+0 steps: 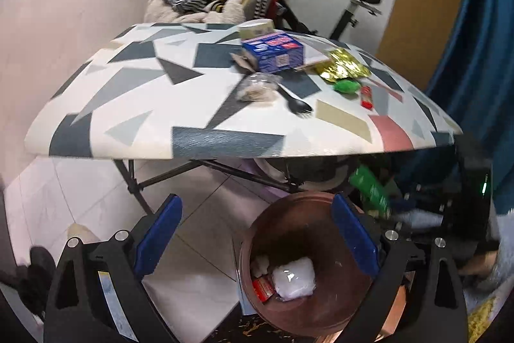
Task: Collect trash
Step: 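Drop the red box into the bin with the left gripper while the right drops the green packet, then grasp the blue milk carton with the left gripper while the right gripper grasps the green fuzzy pouch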
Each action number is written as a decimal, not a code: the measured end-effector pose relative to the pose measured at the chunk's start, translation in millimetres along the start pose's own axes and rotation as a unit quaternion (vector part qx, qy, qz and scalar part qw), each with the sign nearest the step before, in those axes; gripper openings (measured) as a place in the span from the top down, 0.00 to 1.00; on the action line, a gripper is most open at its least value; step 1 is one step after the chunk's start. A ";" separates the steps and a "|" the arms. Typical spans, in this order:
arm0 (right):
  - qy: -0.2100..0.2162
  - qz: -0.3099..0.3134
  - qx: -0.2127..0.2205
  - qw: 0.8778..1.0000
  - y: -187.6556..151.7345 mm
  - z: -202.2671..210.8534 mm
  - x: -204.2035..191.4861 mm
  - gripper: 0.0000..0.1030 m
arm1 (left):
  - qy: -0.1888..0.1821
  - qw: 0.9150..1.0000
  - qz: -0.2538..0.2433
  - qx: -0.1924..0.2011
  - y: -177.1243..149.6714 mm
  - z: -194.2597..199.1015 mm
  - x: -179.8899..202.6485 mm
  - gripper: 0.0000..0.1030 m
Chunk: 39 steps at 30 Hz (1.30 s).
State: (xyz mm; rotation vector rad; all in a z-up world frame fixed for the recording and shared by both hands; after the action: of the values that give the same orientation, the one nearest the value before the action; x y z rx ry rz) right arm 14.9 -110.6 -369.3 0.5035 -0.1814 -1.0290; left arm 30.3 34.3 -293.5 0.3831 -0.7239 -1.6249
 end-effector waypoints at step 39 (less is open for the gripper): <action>-0.059 -0.068 0.077 0.993 28.4 52.1 48.2 0.06 | 0.005 0.999 0.045 -0.006 2.8 -3.5 -17.0 0.11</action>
State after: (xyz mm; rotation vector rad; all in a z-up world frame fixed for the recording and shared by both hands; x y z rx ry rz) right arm 42.0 -156.4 -314.5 0.6012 -0.3368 -1.1847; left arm 37.8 49.8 -296.9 0.3442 -0.7131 -1.5412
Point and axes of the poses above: each gripper's, at about its wrist camera, not at the fingertips, and z roughly against the way its jaws point, x to its right, y to its top, the point moved 8 cm from there along -z, roughly the way its jaws point, and after that the axes turned 5 degrees about -x, right-handed, at the moved point
